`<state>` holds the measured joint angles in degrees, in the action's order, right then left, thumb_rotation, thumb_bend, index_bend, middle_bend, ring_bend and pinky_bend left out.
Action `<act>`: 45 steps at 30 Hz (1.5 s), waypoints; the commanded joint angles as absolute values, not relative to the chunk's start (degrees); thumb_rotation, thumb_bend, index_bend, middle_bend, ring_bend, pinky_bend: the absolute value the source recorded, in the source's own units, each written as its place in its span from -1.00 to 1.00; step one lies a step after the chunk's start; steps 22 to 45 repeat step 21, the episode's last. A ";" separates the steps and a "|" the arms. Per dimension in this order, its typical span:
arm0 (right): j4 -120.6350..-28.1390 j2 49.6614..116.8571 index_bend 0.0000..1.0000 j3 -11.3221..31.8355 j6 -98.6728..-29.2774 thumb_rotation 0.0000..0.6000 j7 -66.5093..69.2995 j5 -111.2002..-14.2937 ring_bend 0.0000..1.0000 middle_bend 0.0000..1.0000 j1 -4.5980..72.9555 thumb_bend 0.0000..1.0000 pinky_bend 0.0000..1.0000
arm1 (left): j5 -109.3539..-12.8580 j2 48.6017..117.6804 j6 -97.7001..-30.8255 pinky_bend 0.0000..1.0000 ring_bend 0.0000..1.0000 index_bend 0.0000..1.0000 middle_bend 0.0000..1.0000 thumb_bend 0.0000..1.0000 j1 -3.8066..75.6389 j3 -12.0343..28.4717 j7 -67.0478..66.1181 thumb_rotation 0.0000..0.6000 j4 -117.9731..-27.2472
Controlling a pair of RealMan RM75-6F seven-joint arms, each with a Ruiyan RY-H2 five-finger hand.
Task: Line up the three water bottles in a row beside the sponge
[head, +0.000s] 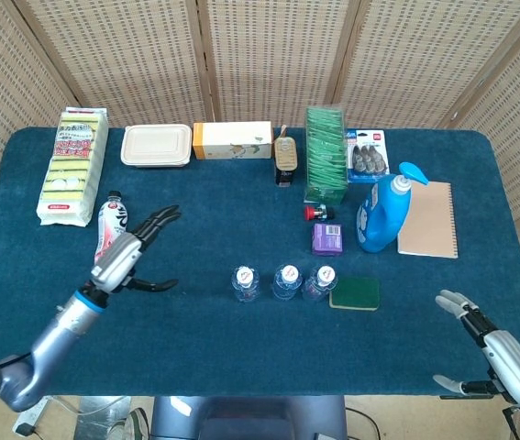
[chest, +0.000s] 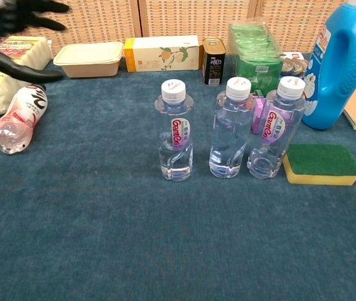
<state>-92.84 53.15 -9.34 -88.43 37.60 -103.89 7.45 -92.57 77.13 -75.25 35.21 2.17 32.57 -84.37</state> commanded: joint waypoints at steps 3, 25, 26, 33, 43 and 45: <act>-93.73 54.71 -0.86 -7.04 -89.06 1.00 30.34 -99.77 -1.00 -0.92 5.92 -0.91 -0.82 | -91.65 62.58 -83.99 -0.89 -1.00 -1.00 -1.00 -0.67 24.82 -2.24 21.38 1.00 -92.49; -96.91 57.69 -0.83 -2.50 -90.02 1.00 15.38 -91.61 -1.00 -0.98 2.58 -1.00 -0.94 | -88.95 59.02 -97.14 -0.89 -1.00 -1.00 -1.00 -0.68 5.26 -7.22 18.16 1.00 -89.85; -96.91 57.69 -0.83 -2.50 -90.02 1.00 15.38 -91.61 -1.00 -0.98 2.58 -1.00 -0.94 | -88.95 59.02 -97.14 -0.89 -1.00 -1.00 -1.00 -0.68 5.26 -7.22 18.16 1.00 -89.85; -96.91 57.69 -0.83 -2.50 -90.02 1.00 15.38 -91.61 -1.00 -0.98 2.58 -1.00 -0.94 | -88.95 59.02 -97.14 -0.89 -1.00 -1.00 -1.00 -0.68 5.26 -7.22 18.16 1.00 -89.85; -96.91 57.69 -0.83 -2.50 -90.02 1.00 15.38 -91.61 -1.00 -0.98 2.58 -1.00 -0.94 | -88.95 59.02 -97.14 -0.89 -1.00 -1.00 -1.00 -0.68 5.26 -7.22 18.16 1.00 -89.85; -96.91 57.69 -0.83 -2.50 -90.02 1.00 15.38 -91.61 -1.00 -0.98 2.58 -1.00 -0.94 | -88.95 59.02 -97.14 -0.89 -1.00 -1.00 -1.00 -0.68 5.26 -7.22 18.16 1.00 -89.85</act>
